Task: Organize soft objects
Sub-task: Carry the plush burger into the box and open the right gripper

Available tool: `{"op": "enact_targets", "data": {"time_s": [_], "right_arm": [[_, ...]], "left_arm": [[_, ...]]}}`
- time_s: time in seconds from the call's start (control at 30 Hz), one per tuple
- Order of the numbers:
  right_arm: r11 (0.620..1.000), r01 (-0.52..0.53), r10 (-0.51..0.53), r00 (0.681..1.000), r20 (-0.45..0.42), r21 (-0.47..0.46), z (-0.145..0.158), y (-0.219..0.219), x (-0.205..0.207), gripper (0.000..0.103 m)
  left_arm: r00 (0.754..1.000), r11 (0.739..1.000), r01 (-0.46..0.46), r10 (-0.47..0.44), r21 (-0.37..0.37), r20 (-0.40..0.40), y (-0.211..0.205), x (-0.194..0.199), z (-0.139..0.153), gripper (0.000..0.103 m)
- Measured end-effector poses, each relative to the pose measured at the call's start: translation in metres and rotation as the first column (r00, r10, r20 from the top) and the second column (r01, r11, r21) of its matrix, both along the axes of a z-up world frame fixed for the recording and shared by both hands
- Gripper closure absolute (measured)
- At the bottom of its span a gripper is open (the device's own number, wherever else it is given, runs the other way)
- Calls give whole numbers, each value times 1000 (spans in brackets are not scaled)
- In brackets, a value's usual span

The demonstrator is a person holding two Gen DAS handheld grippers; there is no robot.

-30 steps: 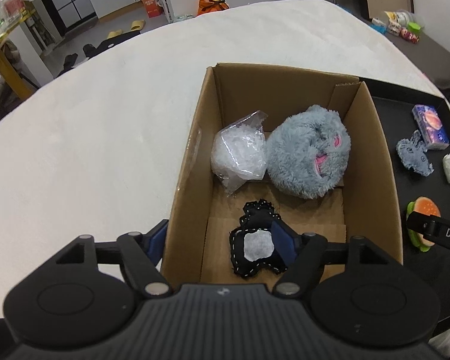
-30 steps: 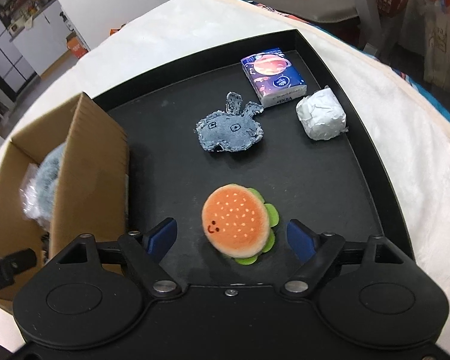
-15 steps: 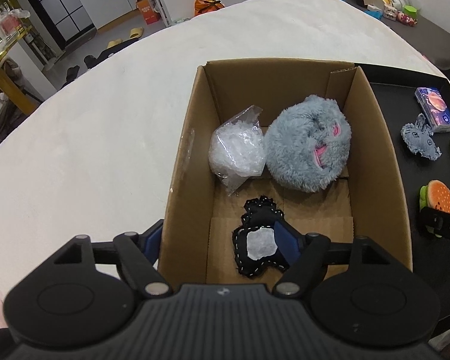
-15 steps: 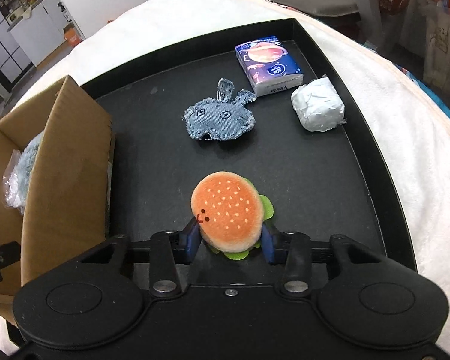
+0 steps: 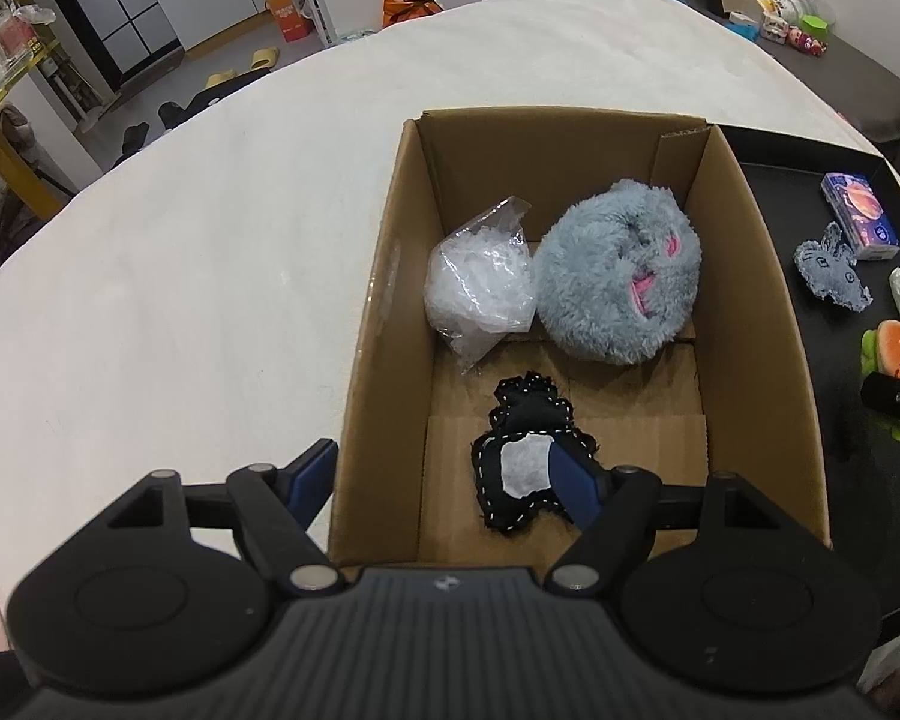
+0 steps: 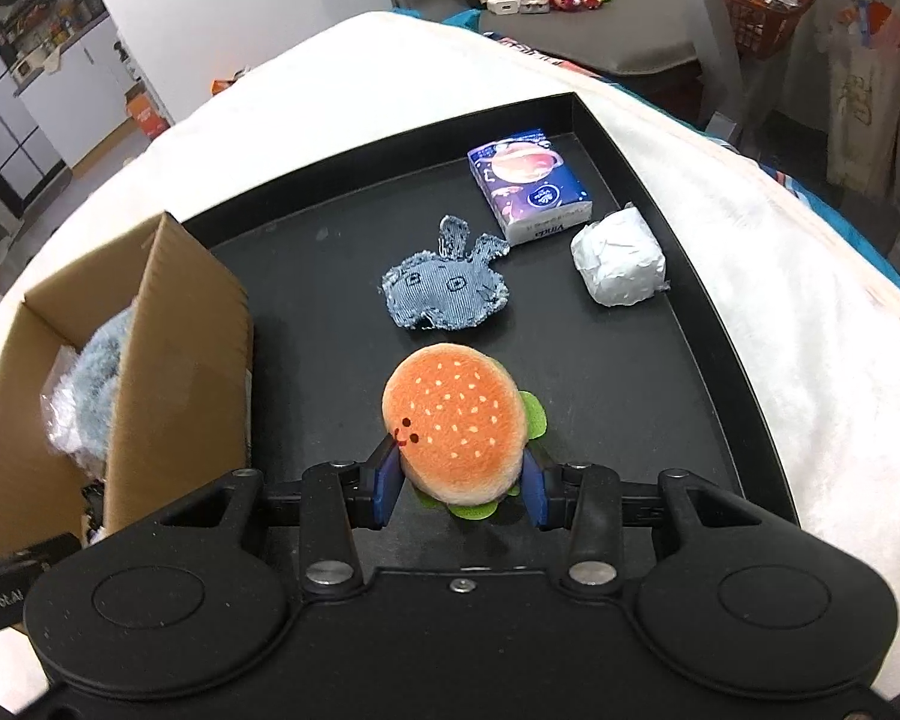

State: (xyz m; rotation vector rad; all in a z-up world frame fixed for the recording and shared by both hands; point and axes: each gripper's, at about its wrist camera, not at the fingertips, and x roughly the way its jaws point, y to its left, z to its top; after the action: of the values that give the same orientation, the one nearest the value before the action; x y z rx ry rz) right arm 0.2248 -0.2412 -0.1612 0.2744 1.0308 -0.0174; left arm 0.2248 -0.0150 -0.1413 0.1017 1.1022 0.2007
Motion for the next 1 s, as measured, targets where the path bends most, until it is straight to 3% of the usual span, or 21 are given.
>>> {"op": "enact_targets", "data": {"time_s": [1.0], "right_arm": [[997,-67,62,984,167,26,77,47,-11,63]], "left_arm": [[996,988,-51,62,-145,67,32,-15,12,28]]}}
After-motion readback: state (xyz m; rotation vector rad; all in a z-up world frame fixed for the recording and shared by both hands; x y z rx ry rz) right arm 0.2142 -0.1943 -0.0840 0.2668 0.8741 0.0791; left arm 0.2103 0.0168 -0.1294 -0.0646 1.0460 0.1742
